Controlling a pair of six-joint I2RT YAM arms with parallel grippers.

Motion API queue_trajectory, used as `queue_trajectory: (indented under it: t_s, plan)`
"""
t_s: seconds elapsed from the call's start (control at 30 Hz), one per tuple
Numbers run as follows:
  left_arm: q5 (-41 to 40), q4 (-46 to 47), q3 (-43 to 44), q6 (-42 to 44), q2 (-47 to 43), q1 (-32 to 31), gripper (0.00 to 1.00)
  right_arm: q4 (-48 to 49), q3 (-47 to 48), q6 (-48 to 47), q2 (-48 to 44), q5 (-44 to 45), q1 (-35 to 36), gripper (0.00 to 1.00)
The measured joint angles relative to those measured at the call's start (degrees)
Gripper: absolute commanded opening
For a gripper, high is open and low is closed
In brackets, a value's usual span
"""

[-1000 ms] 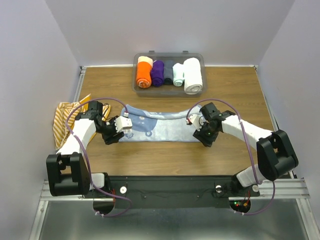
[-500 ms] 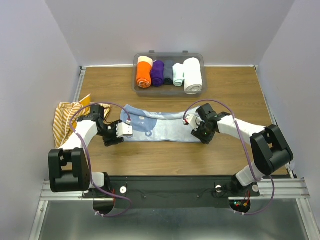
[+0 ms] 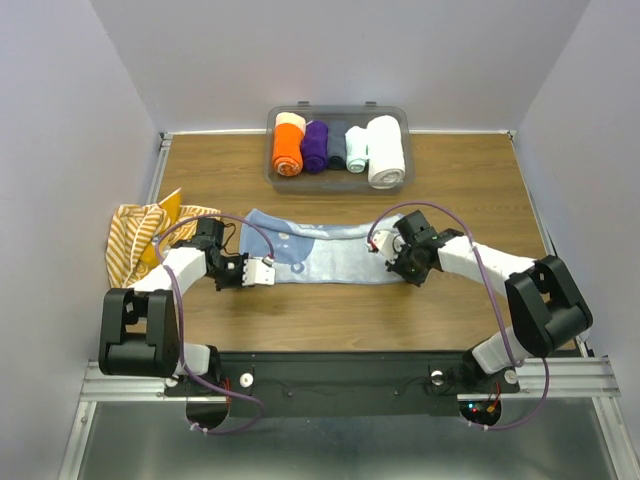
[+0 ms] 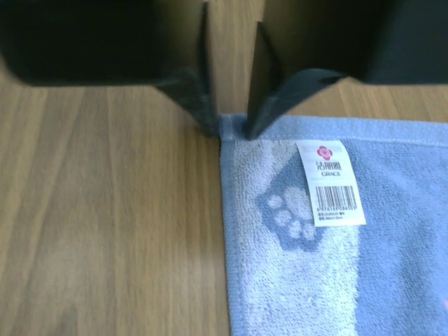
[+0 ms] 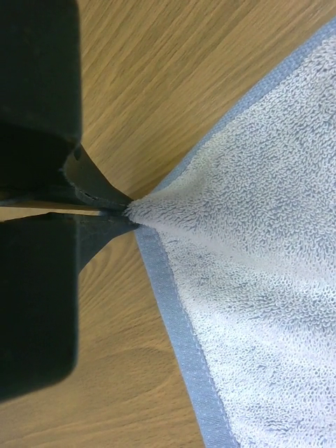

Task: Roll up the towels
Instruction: Flatten the towel

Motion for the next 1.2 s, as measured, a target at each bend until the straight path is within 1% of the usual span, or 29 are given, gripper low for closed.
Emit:
queue_trajectory:
  t_s: [0.13,0.17,0.23,0.27,0.3,0.33,0.4,0.43,0.47,0.5,0.57,0.63,0.67,0.7,0.77,0.87,0.93,1.03,1.07,1.2]
  plan:
    - [-0.81,-0.11,0.37,0.61,0.68,-0.76,0.02,-0.81,-0.02,-0.96,-0.2,-0.9,0.0,0.0]
    - [-1.09,-0.39,0.42,1.22,0.66,-0.79,0.0,-0.96,-0.02,-1.09,-0.2,-1.07,0.0,0.01]
    - [-2.1,-1.18,0.28,2.82,-0.11,-1.05,0.0,-2.8,-0.02,-1.81,-0.61,-2.23,0.0,0.0]
    - [-2.89,-2.12,-0.17,3.72,-1.07,-1.09,0.02,-4.26,-0.02,-2.19,-0.94,-3.08,0.0,0.01]
    - [-3.37,-3.06,-0.66,4.33,-2.03,-1.09,0.19,-5.49,-0.02,-2.45,-1.2,-3.93,0.0,0.05]
    - [-4.04,-4.74,-1.49,5.31,-3.5,-1.09,0.28,-6.78,-0.02,-2.73,-1.44,-4.61,0.0,0.18]
    - [-4.76,-7.56,-2.6,6.08,-6.14,-1.09,0.37,-9.79,-0.02,-3.04,-2.19,-6.12,0.0,0.32]
    - [-5.11,-9.16,-2.73,6.21,-7.3,-1.11,0.44,-11.06,0.0,-3.28,-2.62,-6.64,0.0,0.46]
    - [-5.14,-10.84,-2.51,6.12,-8.37,-1.14,0.46,-12.59,0.07,-3.04,-3.26,-7.06,0.02,0.52]
    - [-5.11,-12.5,-1.97,5.79,-8.96,-1.14,0.56,-14.03,0.33,-2.93,-4.02,-7.26,0.02,0.58]
    - [-4.61,-15.52,0.33,5.07,-9.18,-1.14,0.57,-16.65,1.64,-1.9,-6.12,-7.63,0.02,0.7]
    - [-2.84,-19.1,5.53,3.45,-8.74,-1.11,0.57,-18.47,4.44,-0.83,-8.02,-7.93,0.0,0.71]
    - [-1.05,-20.52,9.62,1.62,-8.31,-1.09,0.56,-19.28,6.54,-0.17,-8.57,-8.26,0.0,0.69]
    - [0.2,-21.2,12.9,0.22,-7.65,-1.09,0.55,-19.8,10.75,0.76,-8.76,-9.14,-0.48,0.67]
    - [3.56,-20.72,19.91,-4.44,-5.29,-0.92,0.54,-19.65,17.33,2.36,-7.72,-11.02,-1.7,0.63]
    - [8.94,-16.41,28.5,-15.23,0.2,0.37,0.53,-18.36,24.74,4.9,-4.37,-14.56,-5.4,0.56]
    - [11.65,-13.66,32.35,-23.45,4.61,1.46,0.53,-17.75,28.96,7.43,0.04,-16.76,-9.68,0.53]
    - [13.92,-8.94,35.91,-33.46,11.5,2.64,0.54,-16.39,32.3,10.78,6.47,-18.4,-14.99,0.51]
    - [14.58,-6.12,36.68,-38.36,14.47,3.32,0.54,-15.67,33.2,12.17,9.25,-18.78,-16.83,0.5]
    - [14.8,0.42,37.0,-49.27,20.33,5.44,0.55,-13.7,33.9,15.91,15.56,-18.36,-20.22,0.5]
